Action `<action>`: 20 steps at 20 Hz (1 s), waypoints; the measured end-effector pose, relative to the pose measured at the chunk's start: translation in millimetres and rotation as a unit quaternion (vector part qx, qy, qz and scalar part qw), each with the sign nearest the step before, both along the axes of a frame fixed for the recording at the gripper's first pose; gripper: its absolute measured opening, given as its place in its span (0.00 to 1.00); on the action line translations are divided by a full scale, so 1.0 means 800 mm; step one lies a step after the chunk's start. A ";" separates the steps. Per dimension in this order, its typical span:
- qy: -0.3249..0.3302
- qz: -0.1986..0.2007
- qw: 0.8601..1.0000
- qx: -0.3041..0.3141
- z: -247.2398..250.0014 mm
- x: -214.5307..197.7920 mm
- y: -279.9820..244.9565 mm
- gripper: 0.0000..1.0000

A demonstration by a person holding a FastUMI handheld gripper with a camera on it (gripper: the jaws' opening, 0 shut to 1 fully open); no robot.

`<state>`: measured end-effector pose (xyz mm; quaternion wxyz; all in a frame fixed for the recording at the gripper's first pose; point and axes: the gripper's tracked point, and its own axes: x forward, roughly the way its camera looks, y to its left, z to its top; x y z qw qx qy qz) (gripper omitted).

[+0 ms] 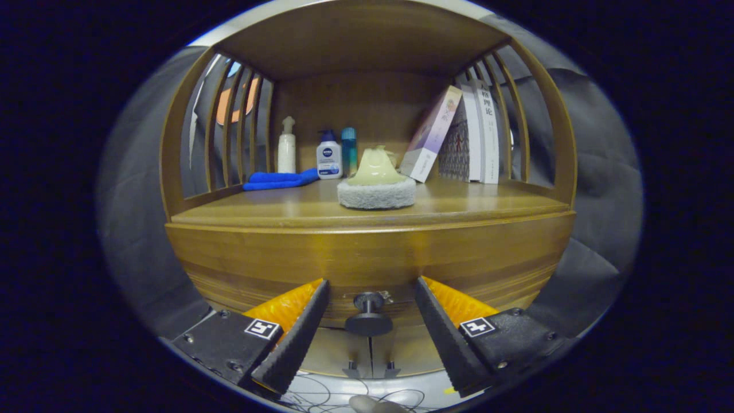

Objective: Pull open the drawer, take out the items inside it, and place them on the countertop above the cabinet.

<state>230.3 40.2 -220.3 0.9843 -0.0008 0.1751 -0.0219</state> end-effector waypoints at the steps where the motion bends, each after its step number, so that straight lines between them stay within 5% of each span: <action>1: -0.008 0.004 1.000 0.000 0.011 -0.006 0.000 1.00; 14: -0.119 0.079 0.990 -0.007 0.209 -0.206 -0.005 1.00; 20: -0.163 0.077 0.983 0.013 0.261 -0.279 -0.038 0.99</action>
